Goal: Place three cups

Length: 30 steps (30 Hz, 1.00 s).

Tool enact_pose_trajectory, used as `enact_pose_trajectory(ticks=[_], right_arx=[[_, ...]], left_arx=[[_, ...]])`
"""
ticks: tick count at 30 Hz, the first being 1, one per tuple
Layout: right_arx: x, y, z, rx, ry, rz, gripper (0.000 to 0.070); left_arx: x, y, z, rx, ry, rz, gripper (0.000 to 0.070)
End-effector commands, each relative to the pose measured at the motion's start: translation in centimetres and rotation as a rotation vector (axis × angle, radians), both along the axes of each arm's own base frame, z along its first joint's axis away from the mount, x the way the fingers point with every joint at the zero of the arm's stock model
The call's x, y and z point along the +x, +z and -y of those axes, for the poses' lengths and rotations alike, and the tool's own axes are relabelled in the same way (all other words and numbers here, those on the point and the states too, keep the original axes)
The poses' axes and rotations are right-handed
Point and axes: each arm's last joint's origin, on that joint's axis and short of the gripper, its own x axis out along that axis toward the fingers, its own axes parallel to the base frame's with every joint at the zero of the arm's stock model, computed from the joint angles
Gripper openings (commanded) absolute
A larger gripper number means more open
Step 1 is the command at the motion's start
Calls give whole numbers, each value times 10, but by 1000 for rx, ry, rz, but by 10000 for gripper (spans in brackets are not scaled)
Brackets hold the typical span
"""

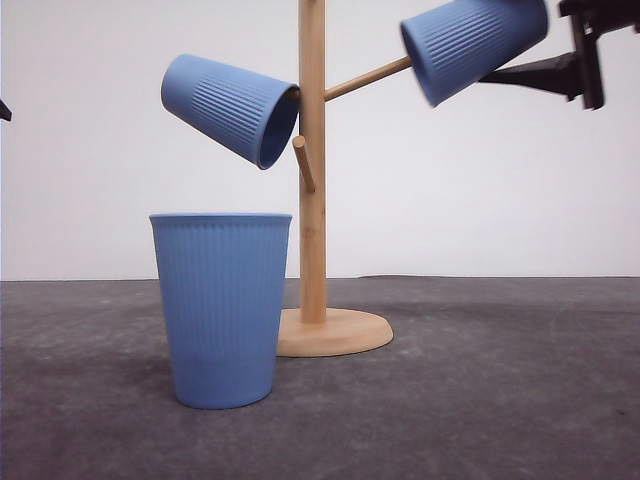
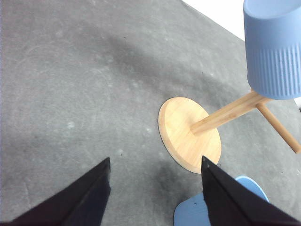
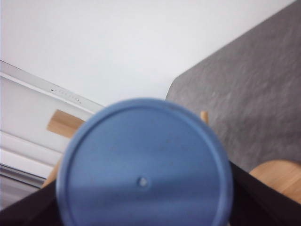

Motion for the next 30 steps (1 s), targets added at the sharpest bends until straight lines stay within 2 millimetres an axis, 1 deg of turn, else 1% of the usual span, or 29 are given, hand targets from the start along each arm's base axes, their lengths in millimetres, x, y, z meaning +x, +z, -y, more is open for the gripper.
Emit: enact_pose_trajectory(ticks=[1, 6, 10, 17, 25, 27, 29, 30], right_arx=[[4, 0, -6, 6, 12, 2, 409], [6, -5, -23, -13, 31, 7, 411], [5, -6, -32, -36, 21, 27, 412], [5, -10, -41, -55, 32, 29, 421], [13, -27, -52, -72, 59, -17, 426], [14, -28, -53, -74, 61, -19, 448], [13, -28, -54, -74, 61, -17, 503], [13, -28, -55, -75, 61, -16, 519]], left_arx=[[1, 3, 0, 5, 1, 15, 351], [1, 3, 0, 5, 1, 15, 352], [1, 3, 0, 5, 1, 15, 352], [1, 3, 0, 5, 1, 15, 352], [1, 3, 0, 6, 1, 15, 351], [1, 3, 0, 5, 1, 15, 352], [1, 3, 0, 5, 1, 15, 352], [1, 3, 0, 6, 1, 15, 352]])
